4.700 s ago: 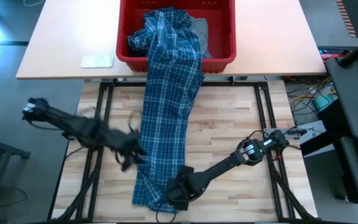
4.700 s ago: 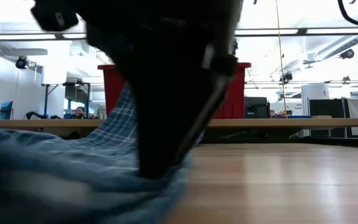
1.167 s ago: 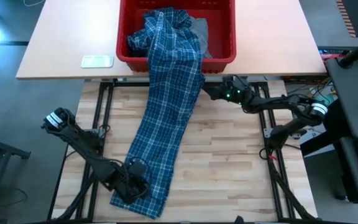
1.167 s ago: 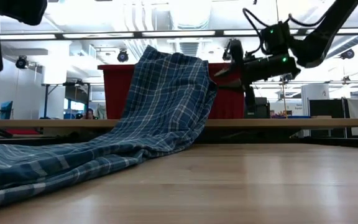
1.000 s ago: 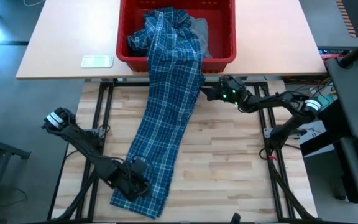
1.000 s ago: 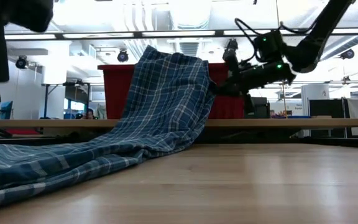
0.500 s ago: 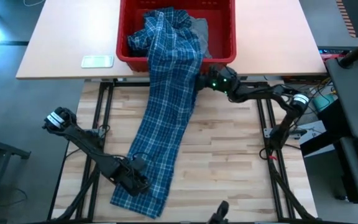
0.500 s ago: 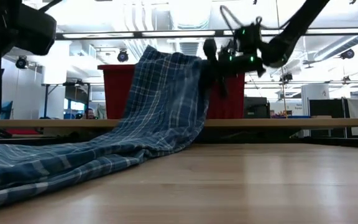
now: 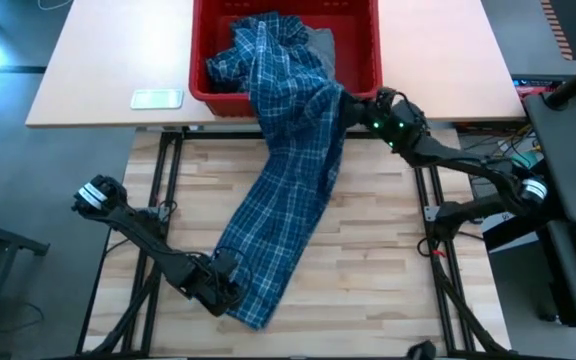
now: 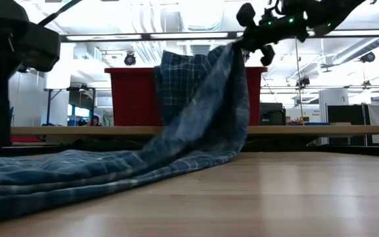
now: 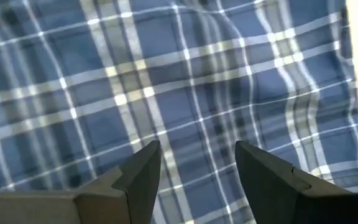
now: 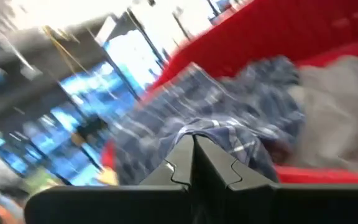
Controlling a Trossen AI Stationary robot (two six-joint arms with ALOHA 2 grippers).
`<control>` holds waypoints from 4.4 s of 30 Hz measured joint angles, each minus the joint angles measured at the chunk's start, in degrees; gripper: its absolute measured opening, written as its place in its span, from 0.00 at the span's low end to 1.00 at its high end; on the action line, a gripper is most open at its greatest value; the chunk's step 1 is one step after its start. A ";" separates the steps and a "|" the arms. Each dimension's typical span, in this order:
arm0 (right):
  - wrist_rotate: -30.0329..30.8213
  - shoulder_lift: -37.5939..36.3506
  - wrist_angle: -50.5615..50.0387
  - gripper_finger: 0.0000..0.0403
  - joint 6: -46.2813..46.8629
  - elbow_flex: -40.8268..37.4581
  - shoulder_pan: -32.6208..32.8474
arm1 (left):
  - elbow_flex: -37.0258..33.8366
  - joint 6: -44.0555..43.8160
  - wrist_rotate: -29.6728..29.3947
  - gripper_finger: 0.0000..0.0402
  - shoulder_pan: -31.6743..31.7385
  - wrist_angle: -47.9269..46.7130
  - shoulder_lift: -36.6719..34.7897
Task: Fold Laundry from Bin
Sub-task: Fold the blue patterned pants
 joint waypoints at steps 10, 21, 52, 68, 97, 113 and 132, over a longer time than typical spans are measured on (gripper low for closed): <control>2.24 -6.63 -20.99 0.02 -4.82 -0.30 -0.01 | -0.12 0.69 -5.96 0.48 1.04 2.44 3.74; -1.34 -2.58 -34.95 0.02 -6.38 -0.55 -0.39 | -0.82 12.58 -7.05 0.48 9.00 1.97 1.65; 14.34 -11.72 -60.63 0.02 -19.76 16.12 -1.05 | -8.34 8.89 -4.63 0.48 13.49 10.39 1.54; 2.25 -19.01 -55.35 0.02 -10.31 -0.93 21.37 | 6.50 30.04 -9.68 0.48 23.87 4.03 -0.14; 6.01 8.52 -34.19 0.02 7.61 -10.69 12.87 | 7.01 51.83 -1.58 0.48 55.63 46.89 25.61; -5.47 30.66 0.52 0.02 6.00 -8.15 29.05 | -3.52 39.45 -12.00 0.48 54.07 29.66 12.01; -3.24 22.18 -21.72 0.02 3.46 -0.84 32.18 | -8.26 40.93 -13.39 0.48 52.89 29.82 7.35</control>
